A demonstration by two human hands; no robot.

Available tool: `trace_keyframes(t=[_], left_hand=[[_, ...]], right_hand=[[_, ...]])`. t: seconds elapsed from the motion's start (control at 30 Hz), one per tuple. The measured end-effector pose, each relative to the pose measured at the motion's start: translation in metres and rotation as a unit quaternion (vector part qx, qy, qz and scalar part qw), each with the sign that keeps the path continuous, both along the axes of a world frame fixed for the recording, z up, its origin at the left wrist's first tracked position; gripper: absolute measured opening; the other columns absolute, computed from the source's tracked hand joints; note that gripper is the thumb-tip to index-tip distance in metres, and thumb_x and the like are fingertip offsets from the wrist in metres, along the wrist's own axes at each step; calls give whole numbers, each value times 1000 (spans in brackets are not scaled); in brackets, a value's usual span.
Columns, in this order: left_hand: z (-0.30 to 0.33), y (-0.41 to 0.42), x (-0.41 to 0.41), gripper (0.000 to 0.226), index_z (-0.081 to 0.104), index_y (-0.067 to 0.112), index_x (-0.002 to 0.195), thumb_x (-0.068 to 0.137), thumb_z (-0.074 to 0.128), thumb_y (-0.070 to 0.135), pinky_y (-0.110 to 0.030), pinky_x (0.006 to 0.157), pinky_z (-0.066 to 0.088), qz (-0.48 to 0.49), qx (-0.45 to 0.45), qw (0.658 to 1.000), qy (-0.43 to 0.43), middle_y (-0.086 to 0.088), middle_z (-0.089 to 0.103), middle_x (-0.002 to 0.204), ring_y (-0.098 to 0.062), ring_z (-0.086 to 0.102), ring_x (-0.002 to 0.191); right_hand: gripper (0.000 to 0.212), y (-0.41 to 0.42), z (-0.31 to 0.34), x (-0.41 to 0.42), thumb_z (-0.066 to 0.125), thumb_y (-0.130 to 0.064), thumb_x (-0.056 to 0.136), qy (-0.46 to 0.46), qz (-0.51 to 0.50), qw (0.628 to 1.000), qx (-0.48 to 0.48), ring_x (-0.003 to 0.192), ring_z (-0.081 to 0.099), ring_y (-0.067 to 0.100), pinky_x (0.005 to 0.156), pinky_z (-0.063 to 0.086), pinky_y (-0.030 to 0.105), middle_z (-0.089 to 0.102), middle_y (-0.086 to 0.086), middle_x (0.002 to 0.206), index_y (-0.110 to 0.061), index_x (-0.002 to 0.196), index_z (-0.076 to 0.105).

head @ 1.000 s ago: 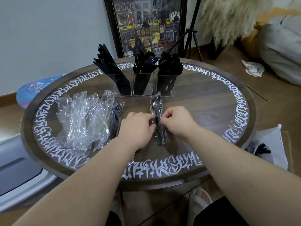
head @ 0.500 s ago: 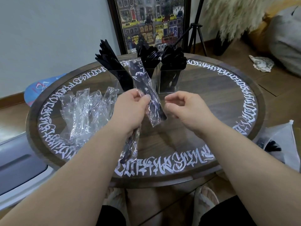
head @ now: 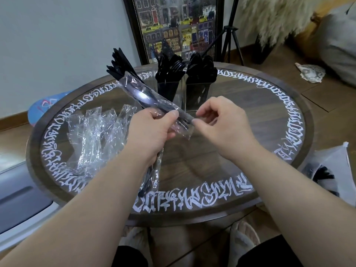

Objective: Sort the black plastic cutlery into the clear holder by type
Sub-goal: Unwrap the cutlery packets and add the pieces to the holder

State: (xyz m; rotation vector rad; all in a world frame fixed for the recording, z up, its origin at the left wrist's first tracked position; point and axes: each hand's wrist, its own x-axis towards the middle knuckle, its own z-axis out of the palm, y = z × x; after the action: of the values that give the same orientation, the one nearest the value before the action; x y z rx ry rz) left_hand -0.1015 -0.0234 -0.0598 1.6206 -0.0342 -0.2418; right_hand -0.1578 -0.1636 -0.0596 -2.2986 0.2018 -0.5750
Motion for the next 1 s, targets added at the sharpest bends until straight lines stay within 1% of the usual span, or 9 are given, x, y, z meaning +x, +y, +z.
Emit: trace_keyframes(t=[0.17, 0.3, 0.43, 0.53, 0.6, 0.7, 0.8, 0.9, 1.0], left_hand=[[1, -4, 1, 29, 65, 23, 52, 80, 74, 24, -32, 62, 53, 47, 30, 997, -50, 2, 65, 53, -18, 66, 60], [4, -7, -3, 22, 64, 19, 63, 82, 72, 20, -20, 49, 47, 60, 22, 996, -54, 2, 67, 55, -13, 69, 64], [2, -3, 0, 25, 68, 21, 58, 83, 72, 21, -27, 58, 50, 66, 13, 996, -50, 0, 71, 64, -18, 72, 69], [4, -4, -2, 13, 67, 17, 71, 84, 71, 16, -23, 58, 52, 44, -30, 998, -20, 1, 71, 68, -14, 72, 70], [5, -5, -4, 13, 66, 11, 72, 84, 70, 11, -21, 58, 54, 25, -56, 998, 6, 1, 70, 65, -11, 71, 68], [6, -6, -4, 17, 62, 6, 69, 86, 67, 5, -20, 58, 55, 20, -81, 996, 29, 1, 69, 60, -9, 70, 63], [6, -7, -2, 12, 59, 0, 79, 86, 68, 5, -20, 58, 56, 30, -105, 993, 50, -7, 69, 71, -11, 70, 65], [5, -7, 1, 17, 53, 1, 81, 86, 68, 6, -20, 58, 55, 44, -116, 991, 59, -10, 67, 78, -10, 70, 64], [6, -8, 1, 17, 52, 1, 82, 86, 67, 6, -21, 60, 56, 43, -123, 990, 58, -11, 68, 78, -11, 70, 64]], right_hand=[[21, 16, -5, 1, 77, -26, 72, -10, 74, 993, -95, 69, 49, 12, 65, 46, 32, 49, -7, 79, -20, 79, 58], [8, 16, -10, 6, 71, -15, 76, -45, 51, 991, -113, 68, 54, 17, 65, 50, 37, 53, -3, 75, -14, 81, 66], [3, 17, -10, 7, 69, -15, 80, -32, 35, 995, -82, 71, 55, 16, 70, 49, 34, 54, -5, 75, -15, 83, 70], [4, 19, -9, 9, 67, -12, 81, -37, 20, 996, -83, 69, 54, 16, 67, 47, 33, 53, -6, 72, -14, 78, 69], [6, 20, -9, 10, 67, -11, 80, -37, 11, 997, -69, 67, 50, 12, 66, 42, 27, 49, -10, 70, -15, 75, 67], [8, 21, -8, 11, 67, -11, 78, -26, 6, 999, -24, 64, 49, 8, 64, 40, 23, 53, -10, 69, -15, 72, 66], [14, 20, -7, 12, 69, -10, 77, -2, 8, 997, 73, 59, 49, 5, 63, 42, 22, 59, -10, 65, -20, 67, 64], [18, 20, -4, 14, 72, -5, 75, 3, 22, 975, 220, 60, 50, 6, 62, 43, 25, 62, -4, 65, -17, 64, 63], [21, 20, -3, 14, 74, 0, 74, -1, 43, 949, 313, 65, 50, 12, 62, 43, 27, 61, 4, 68, -14, 64, 63]])
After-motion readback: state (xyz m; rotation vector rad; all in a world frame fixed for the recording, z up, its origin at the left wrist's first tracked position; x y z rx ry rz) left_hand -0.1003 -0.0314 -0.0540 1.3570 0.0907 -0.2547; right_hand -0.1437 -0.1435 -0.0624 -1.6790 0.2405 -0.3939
